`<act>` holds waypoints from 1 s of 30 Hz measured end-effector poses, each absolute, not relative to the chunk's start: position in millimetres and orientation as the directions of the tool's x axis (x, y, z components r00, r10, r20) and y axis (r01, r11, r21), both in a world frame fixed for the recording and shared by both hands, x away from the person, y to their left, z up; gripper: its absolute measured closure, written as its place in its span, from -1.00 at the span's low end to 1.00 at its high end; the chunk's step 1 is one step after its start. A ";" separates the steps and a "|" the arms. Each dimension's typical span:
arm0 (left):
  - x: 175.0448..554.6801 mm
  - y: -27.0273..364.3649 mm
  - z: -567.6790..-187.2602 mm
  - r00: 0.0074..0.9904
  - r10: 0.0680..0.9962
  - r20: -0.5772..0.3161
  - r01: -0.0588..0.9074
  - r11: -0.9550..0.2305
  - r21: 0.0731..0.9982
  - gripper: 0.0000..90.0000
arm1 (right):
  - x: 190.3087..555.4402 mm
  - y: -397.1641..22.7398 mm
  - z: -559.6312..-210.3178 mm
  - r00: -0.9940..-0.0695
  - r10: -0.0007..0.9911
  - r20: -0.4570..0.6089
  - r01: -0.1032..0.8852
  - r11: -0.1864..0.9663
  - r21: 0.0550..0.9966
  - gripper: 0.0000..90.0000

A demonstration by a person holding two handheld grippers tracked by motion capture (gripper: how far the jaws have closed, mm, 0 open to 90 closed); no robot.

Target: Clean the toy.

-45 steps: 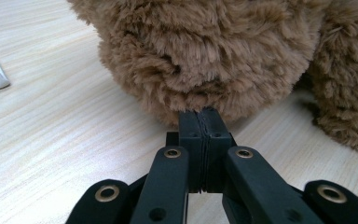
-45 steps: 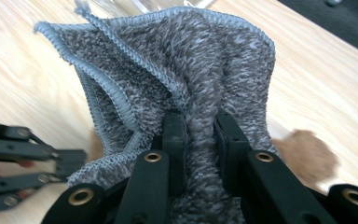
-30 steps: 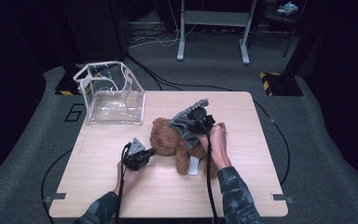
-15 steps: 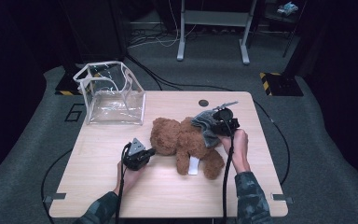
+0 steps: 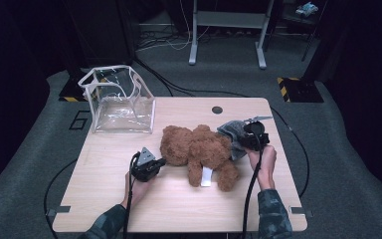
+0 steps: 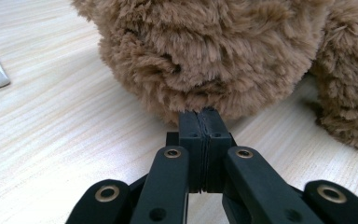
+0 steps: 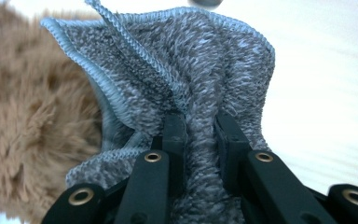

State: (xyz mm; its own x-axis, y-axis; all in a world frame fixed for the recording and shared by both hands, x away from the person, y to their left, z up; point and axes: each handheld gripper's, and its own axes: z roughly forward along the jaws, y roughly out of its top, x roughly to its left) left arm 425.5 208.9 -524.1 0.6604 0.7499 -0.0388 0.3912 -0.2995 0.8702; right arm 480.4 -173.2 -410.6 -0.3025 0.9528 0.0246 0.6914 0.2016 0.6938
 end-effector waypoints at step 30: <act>428.2 208.4 -524.2 0.666 0.745 -0.050 0.411 -0.310 0.857 0.99 | 524.5 -170.5 -452.2 -0.269 0.963 -0.012 0.758 0.219 0.615 0.71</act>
State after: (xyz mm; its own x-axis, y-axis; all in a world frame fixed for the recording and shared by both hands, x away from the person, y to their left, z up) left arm 428.2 208.4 -524.2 0.6657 0.7446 -0.0499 0.4114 -0.3103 0.8570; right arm 524.5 -170.5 -452.2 -0.2693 0.9630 -0.0116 0.7576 0.2193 0.6148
